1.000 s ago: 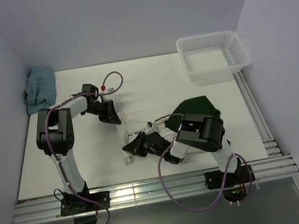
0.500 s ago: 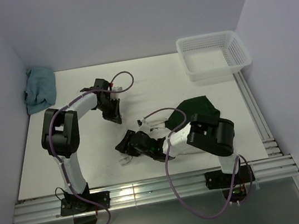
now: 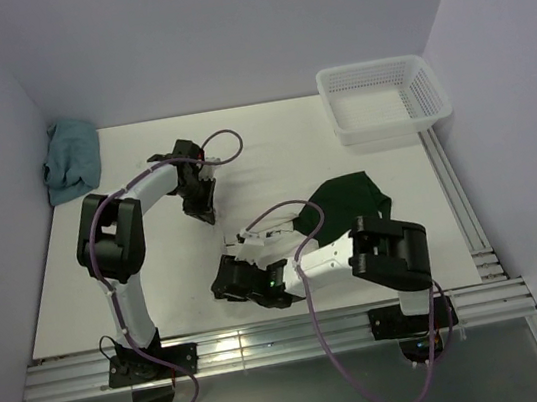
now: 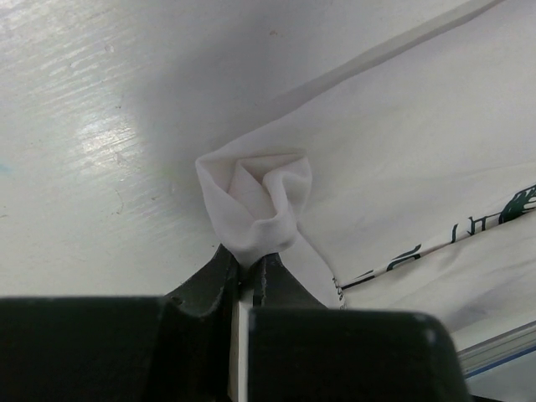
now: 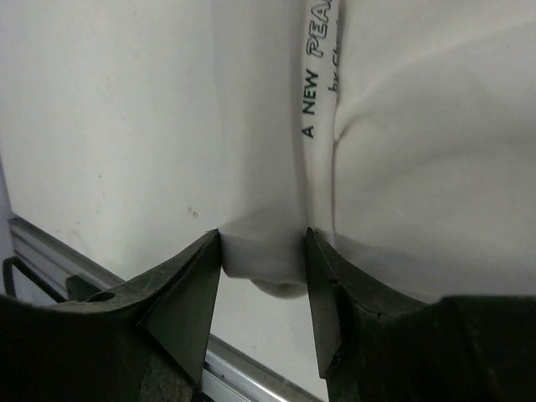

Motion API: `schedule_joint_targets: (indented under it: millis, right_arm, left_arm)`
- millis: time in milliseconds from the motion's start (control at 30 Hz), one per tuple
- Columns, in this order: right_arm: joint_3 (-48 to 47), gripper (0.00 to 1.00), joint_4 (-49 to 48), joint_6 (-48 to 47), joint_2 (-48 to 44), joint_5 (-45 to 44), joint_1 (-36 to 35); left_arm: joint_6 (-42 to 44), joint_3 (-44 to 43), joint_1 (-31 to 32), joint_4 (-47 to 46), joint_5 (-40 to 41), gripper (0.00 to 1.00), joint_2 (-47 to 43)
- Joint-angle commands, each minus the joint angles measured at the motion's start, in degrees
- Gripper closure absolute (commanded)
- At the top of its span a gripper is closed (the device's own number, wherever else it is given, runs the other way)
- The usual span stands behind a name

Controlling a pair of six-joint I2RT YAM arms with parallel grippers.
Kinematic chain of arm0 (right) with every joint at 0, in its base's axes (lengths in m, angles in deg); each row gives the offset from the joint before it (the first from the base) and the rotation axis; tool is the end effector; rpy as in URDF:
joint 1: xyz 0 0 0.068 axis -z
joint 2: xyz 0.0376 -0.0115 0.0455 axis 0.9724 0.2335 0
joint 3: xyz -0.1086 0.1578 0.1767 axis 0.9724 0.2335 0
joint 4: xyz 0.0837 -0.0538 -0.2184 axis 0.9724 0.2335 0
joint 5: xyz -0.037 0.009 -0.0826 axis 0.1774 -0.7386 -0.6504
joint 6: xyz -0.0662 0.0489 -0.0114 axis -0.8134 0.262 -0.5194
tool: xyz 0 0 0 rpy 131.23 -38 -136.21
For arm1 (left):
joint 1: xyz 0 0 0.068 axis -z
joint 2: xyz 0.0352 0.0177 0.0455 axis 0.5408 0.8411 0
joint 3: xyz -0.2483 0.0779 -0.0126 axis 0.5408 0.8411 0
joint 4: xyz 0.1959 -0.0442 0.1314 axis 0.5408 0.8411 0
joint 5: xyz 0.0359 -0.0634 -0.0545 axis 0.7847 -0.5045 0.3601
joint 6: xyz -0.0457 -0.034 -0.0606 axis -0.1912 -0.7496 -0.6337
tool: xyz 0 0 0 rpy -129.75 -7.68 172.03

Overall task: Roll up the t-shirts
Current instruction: Roll the tshirt

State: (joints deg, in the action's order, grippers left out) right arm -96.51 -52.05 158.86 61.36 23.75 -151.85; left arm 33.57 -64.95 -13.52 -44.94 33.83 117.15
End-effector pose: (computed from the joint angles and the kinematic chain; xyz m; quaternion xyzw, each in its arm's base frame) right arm 0.1226 0.3568 0.1213 0.0727 0.9003 0.3267 0.2785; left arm 0.3509 -0.1401 0.1335 0.1435 0.9756 -0.1375 0.0938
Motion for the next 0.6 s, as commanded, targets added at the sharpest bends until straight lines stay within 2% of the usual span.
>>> schedule_joint_targets:
  millis: [0, 367, 567]
  right_arm:
    - [-1.30, 0.48, 17.97, 1.33, -0.81, 0.36, -3.05]
    - [-10.44, 0.40, 32.22, -3.23, -7.58, -9.49, -3.13]
    - [-19.83, 0.41, 36.26, -8.32, -5.31, -14.85, -1.12]
  left_arm:
    - [0.34, -2.31, -0.33, -2.20, 4.77, 1.00, 0.77]
    - [1.13, -2.49, 0.82, -0.79, 5.39, 1.00, -0.20]
    - [1.31, -2.05, 1.25, -0.53, 5.74, 1.00, -0.72]
